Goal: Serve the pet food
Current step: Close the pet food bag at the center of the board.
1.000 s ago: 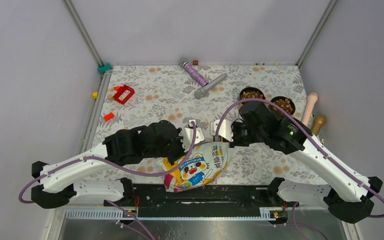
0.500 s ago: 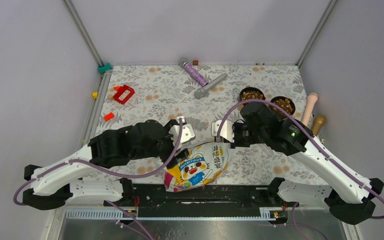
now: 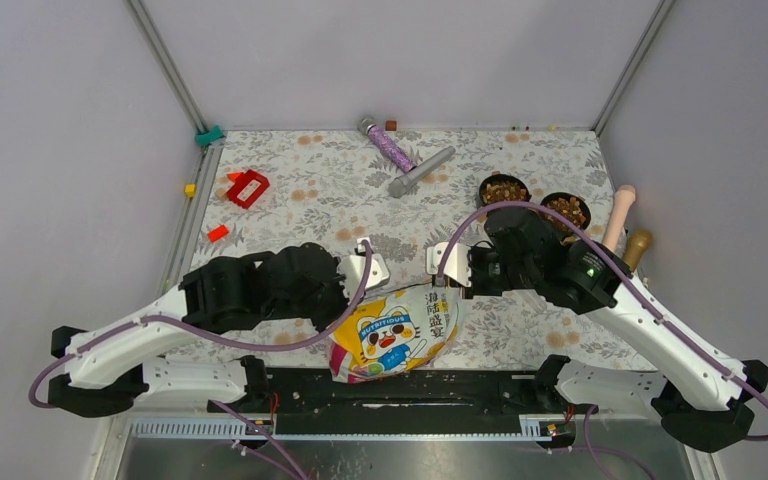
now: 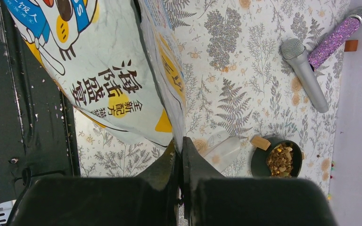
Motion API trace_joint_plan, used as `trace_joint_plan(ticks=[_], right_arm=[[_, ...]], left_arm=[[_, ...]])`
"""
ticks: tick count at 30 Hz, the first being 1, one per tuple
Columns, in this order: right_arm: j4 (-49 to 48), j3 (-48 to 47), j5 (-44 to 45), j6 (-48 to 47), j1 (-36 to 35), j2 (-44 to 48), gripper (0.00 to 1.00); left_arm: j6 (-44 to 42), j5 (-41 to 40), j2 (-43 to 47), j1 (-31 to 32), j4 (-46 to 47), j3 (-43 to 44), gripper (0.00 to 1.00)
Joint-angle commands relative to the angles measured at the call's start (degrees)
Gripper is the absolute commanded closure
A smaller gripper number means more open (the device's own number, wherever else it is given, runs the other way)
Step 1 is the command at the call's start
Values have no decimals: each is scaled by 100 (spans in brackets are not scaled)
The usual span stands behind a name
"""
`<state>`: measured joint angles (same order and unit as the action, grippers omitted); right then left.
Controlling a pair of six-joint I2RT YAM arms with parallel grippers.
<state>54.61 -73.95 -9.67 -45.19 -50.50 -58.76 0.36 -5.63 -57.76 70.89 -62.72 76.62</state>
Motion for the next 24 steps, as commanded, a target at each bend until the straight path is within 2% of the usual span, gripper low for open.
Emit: trace_joint_plan(ticks=[1,4,6,7,10,11,12,13,15,16,21,22,23,24], right_arm=[[-695,-183,-15,-104,67,330,100],[-695,-172,-17,-120,67,355,100],[-695,-165,-8,-129,70,352,100],[-694,-164,-15,-135,67,359,100],[-692,-146,-36,-158,67,374,100],[-687,-143,-67,-177,67,372,100],[-695,-145,-100,-182,67,364,100],[-689,-141,-120,-183,67,358,100],[-691,-146,-89,-183,71,354,100],[-689,-137,-69,-183,67,359,100],[-699,-117,-144,-209,67,383,100],[-694,-127,-156,-210,67,383,100],[-693,-126,-148,-210,67,372,100],[-690,-128,-133,-210,63,374,100]], left_arm=[[58,59,83,3,22,314,100],[35,4,122,3,13,399,97],[51,44,105,3,-97,442,58],[106,3,77,1,-163,466,50],[199,-136,21,3,-363,429,46],[214,-166,15,3,-400,387,46],[239,-192,0,1,-452,350,52],[267,-219,-18,3,-516,326,62],[342,-359,-50,2,-659,319,98],[395,-420,-47,2,-729,308,100],[456,-444,214,3,-637,321,100],[444,-473,240,3,-653,374,93],[446,-465,259,3,-692,416,71],[452,-453,271,3,-724,431,54]])
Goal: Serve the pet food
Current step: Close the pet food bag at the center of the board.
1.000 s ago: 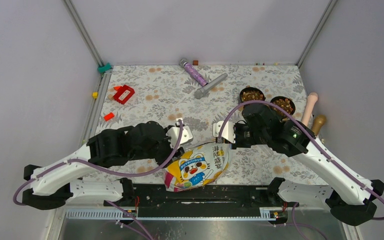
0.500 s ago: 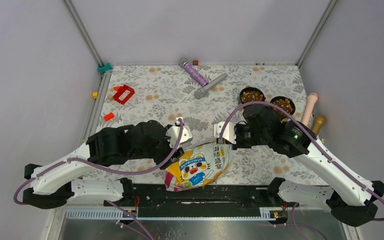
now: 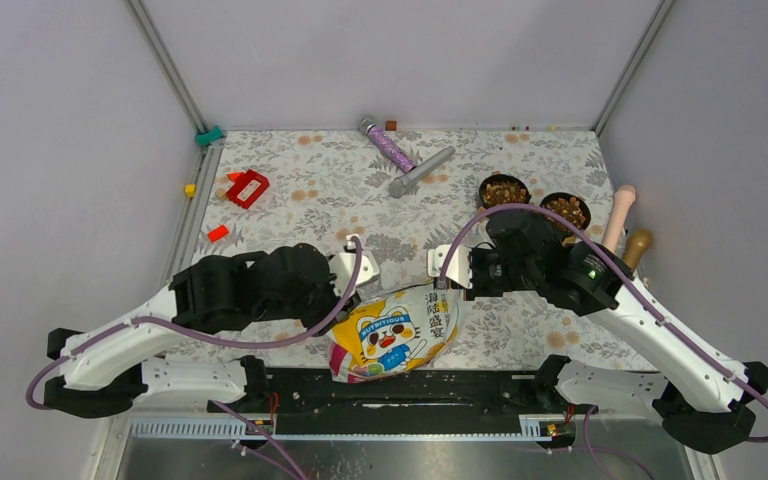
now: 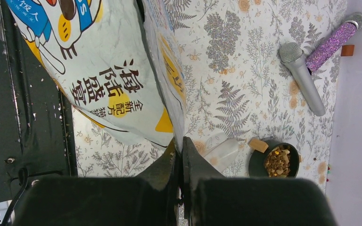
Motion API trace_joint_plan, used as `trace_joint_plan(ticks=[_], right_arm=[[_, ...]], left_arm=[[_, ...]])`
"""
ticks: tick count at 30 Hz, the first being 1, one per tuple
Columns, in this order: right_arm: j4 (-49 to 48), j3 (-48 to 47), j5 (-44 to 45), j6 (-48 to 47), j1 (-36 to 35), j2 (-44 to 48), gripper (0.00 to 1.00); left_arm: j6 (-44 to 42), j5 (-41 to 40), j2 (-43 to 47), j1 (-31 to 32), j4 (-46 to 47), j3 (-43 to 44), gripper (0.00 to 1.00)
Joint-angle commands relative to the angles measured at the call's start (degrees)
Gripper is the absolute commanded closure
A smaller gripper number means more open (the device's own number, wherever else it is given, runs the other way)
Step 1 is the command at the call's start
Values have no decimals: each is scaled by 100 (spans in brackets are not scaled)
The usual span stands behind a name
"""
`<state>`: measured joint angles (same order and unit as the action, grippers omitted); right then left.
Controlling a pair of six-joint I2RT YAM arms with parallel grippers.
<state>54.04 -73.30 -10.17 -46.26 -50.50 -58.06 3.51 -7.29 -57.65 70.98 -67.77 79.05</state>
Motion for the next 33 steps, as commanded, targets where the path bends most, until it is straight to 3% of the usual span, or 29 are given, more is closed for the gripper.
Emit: trace_joint_plan(ticks=[1,3,4,5,6,7,12,13,15,16,18,19,21,22,29,30,32,33], right_arm=[[-633,-194,-74,-95,66,297,100],[-634,-194,-70,-103,67,303,100],[-634,-194,-59,-103,67,301,100],[-631,-186,-64,-102,71,306,100],[-633,-185,-68,-107,67,312,100],[-637,-186,-73,-104,67,311,100],[-612,-194,-99,-102,73,313,100],[-602,-201,-107,-105,67,321,100],[-603,-195,-115,-110,67,336,100],[-602,-189,-109,-116,67,343,100],[-603,-180,-108,-128,67,353,100],[-601,-177,-108,-133,67,351,100],[-598,-168,-98,-152,67,364,100],[-601,-160,-87,-160,67,359,100],[-599,-159,-107,-156,71,368,100],[-597,-159,-115,-155,67,376,100],[-601,-154,-118,-164,71,383,100],[-597,-150,-136,-169,67,388,100]], left_arm=[[153,-264,268,-5,-245,196,46],[208,-321,259,-5,-351,154,43],[229,-362,234,-5,-416,112,50],[249,-364,205,-5,-472,66,62],[272,-379,160,-5,-522,17,92],[317,-387,129,-6,-563,-8,100],[248,-433,178,-7,-519,54,100],[258,-467,190,-6,-535,110,86],[302,-459,209,-5,-568,153,47],[336,-471,203,-3,-600,165,43],[366,-507,184,-6,-696,134,42],[397,-536,165,-5,-754,115,55],[454,-545,109,-7,-897,102,99],[502,-555,105,-8,-931,95,100],[449,-352,236,-10,-864,292,100],[441,-292,228,-8,-869,327,92],[473,-243,183,-5,-870,370,59],[476,-215,146,-4,-851,384,53]])
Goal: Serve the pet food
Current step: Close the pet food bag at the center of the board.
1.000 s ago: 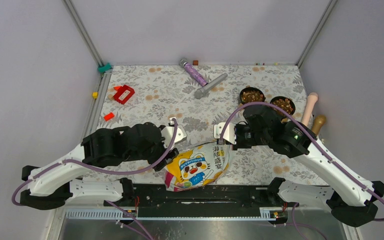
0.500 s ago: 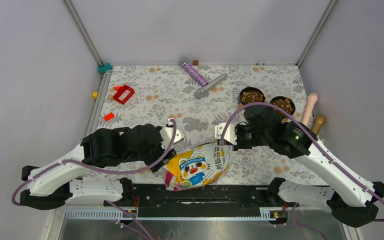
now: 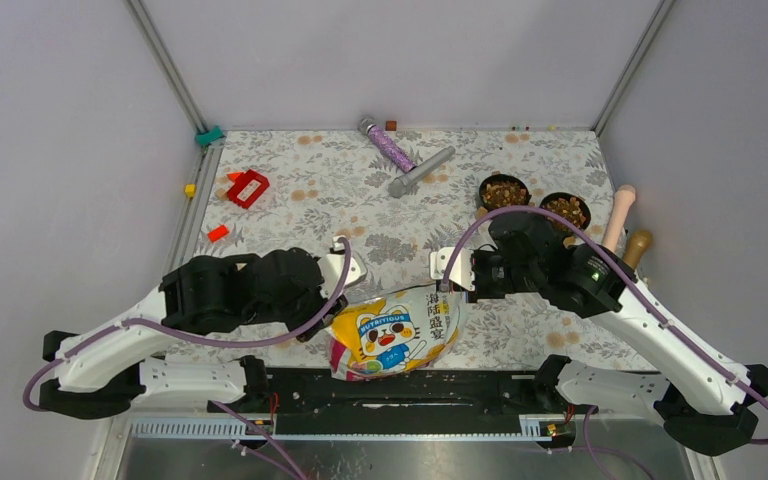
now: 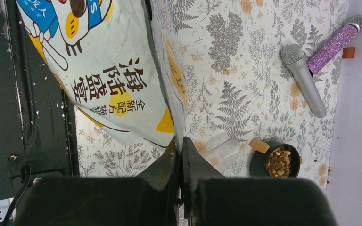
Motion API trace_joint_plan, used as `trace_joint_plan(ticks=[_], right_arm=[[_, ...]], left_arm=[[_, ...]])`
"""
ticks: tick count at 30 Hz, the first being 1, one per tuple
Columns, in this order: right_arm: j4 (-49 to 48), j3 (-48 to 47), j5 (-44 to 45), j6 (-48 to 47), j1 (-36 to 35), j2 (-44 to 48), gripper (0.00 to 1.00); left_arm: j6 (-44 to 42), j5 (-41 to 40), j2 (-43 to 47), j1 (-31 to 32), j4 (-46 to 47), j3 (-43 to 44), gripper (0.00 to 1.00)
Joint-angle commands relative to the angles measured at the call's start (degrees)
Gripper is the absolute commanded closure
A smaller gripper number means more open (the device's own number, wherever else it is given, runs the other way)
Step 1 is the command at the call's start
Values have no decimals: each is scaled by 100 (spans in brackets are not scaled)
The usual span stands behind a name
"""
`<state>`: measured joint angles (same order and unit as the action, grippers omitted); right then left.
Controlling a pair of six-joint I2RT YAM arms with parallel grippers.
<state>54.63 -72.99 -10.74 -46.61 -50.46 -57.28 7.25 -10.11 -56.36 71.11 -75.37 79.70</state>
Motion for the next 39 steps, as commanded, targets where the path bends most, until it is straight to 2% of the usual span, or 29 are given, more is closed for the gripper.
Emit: trace_joint_plan(ticks=[1,4,11,12,13,15,16,23,24,25,27,30,31,32,34,39], right_arm=[[-661,-169,-104,-152,62,306,100],[-657,-194,-176,-144,62,276,100],[-659,-198,-238,-137,62,267,100],[-663,-198,-220,-137,62,280,100],[-660,-198,-192,-138,58,292,100],[-662,-174,-187,-154,62,342,100],[-663,-168,-205,-155,62,362,100],[-656,-136,-242,-173,62,492,100],[-663,-136,-250,-173,62,500,100],[-664,-130,-253,-169,62,518,100],[-658,-136,-276,-164,63,541,100],[-666,-128,-310,-164,62,575,100],[-657,-120,-316,-166,62,588,100],[-656,-119,-316,-164,62,601,100],[-657,-112,-313,-166,62,610,100],[-656,-101,-305,-173,58,622,100]], left_arm=[[102,72,-20,-18,-51,326,48],[-10,134,-199,-18,232,309,42],[-679,270,-697,-18,1404,201,38],[-802,344,-781,-18,1539,189,41],[-880,435,-859,-18,1631,186,49],[-949,545,-996,-14,1780,188,96],[-924,533,-1033,-19,1843,174,100],[-991,619,-711,-25,2403,122,100],[-971,609,-702,-19,2416,128,83],[-957,618,-714,-22,2414,127,58],[-928,607,-767,-21,2428,114,45],[-920,599,-904,-19,2434,105,44],[-925,572,-946,-23,2431,102,46],[-945,562,-987,-20,2423,114,55],[-1013,567,-1056,-18,2424,116,98],[-1188,810,-878,-22,2673,-3,100]])
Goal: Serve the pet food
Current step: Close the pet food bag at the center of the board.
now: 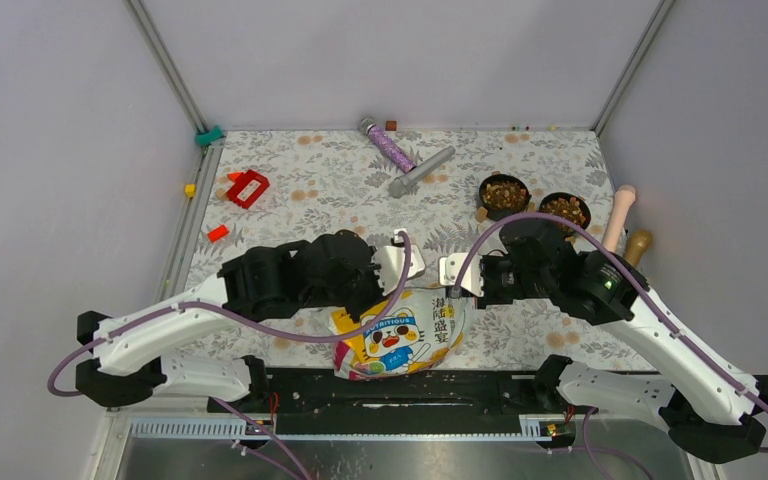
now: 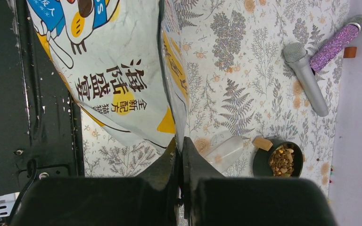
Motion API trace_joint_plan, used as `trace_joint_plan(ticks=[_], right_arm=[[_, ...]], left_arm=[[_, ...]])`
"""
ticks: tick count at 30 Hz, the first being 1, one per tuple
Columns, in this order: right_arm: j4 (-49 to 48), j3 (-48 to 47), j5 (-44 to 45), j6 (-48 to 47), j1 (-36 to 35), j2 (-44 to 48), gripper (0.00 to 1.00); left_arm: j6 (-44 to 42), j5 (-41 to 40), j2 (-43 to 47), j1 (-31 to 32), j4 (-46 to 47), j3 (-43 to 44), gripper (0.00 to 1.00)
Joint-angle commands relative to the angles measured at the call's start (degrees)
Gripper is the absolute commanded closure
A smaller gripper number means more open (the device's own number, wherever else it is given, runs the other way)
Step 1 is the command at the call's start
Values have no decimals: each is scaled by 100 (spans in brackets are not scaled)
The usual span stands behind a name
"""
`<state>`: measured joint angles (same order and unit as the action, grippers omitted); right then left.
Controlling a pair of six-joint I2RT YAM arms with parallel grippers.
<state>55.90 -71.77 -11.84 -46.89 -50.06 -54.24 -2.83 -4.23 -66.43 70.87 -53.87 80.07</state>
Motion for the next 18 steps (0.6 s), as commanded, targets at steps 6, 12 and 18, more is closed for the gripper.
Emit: trace_joint_plan(ticks=[6,12,18], right_arm=[[-797,-232,-223,-145,23,329,100],[-796,-241,-341,-142,26,320,100],[-807,-254,-386,-138,23,271,100]], left_arm=[[-174,268,73,-3,590,-27,53],[-90,-96,-185,-6,836,-105,33],[5,115,-254,-12,1576,-533,75]])
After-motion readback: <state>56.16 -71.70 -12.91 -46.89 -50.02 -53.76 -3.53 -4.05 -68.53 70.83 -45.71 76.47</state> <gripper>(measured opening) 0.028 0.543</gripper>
